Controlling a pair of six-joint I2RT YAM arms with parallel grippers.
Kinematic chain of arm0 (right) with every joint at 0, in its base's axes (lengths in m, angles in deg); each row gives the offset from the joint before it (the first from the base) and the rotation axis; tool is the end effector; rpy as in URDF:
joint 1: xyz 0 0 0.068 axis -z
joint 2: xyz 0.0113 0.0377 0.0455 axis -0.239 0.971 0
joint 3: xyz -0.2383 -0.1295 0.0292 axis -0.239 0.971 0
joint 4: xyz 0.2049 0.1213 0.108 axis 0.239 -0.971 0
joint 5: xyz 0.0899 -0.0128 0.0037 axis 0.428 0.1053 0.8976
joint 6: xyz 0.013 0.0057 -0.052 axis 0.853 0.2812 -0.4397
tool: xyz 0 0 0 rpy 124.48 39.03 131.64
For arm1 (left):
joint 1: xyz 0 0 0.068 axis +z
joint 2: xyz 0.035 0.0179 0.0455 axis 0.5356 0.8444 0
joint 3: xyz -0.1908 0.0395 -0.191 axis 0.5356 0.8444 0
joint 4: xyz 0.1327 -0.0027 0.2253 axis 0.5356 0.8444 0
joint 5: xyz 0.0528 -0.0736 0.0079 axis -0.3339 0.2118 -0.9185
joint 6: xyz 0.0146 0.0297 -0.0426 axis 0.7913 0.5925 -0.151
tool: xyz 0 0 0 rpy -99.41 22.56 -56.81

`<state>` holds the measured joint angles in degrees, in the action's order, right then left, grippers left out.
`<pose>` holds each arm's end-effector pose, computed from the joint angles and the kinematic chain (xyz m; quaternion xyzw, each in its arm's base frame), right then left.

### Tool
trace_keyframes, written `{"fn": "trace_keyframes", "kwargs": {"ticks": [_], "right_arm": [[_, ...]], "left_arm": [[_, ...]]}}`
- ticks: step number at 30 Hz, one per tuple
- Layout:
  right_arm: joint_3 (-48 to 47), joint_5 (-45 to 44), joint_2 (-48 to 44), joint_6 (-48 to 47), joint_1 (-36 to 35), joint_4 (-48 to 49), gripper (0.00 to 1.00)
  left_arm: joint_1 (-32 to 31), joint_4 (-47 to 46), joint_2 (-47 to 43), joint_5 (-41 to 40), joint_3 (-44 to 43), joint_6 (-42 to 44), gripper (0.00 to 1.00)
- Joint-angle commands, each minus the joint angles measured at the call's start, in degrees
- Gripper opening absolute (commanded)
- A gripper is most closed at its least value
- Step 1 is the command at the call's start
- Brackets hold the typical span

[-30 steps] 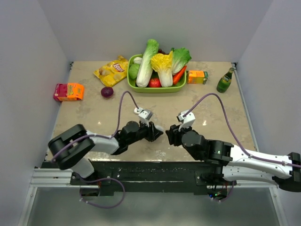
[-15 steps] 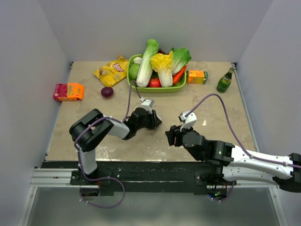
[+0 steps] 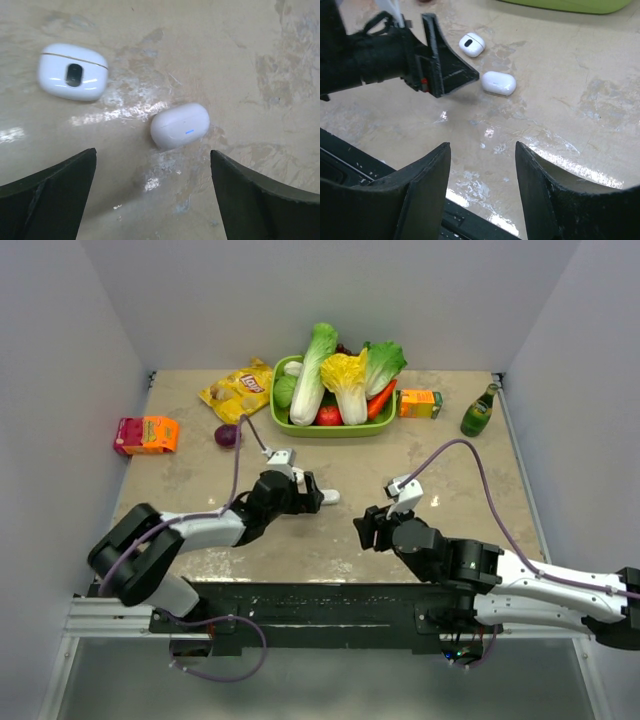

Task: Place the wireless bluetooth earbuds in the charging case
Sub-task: Reset both arms

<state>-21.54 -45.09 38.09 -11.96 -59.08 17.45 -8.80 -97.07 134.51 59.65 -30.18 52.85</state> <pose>0.0729 0.1574 0.2939 -0.1032 0.8063 0.2147 0.5414 0.2258 -0.1911 0.1560 0.0050 0.8670 -0.2619 0.4239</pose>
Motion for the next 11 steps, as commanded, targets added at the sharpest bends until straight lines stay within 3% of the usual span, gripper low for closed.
{"fn": "trace_keyframes", "kwargs": {"ticks": [1, 5, 9, 11], "right_arm": [[0.81, -3.52, -1.99, 1.3, -0.04, -0.01, 0.58], [2.22, -5.11, -1.47, 1.74, 0.04, 2.27, 0.59], [2.04, -5.11, 1.33, 2.18, 0.04, 4.38, 0.64], [1.43, -4.49, 2.48, 2.09, 0.04, 5.17, 0.66]], "left_arm": [[0.32, 10.11, -13.26, -9.49, 1.89, -3.01, 1.0], [-0.29, 12.76, -23.39, -13.8, 5.23, -5.82, 1.0], [-0.73, 9.6, -31.48, -14.6, 11.03, -7.14, 1.0], [-0.65, 14.56, -32.81, -14.95, 9.99, -7.67, 1.0]]}}
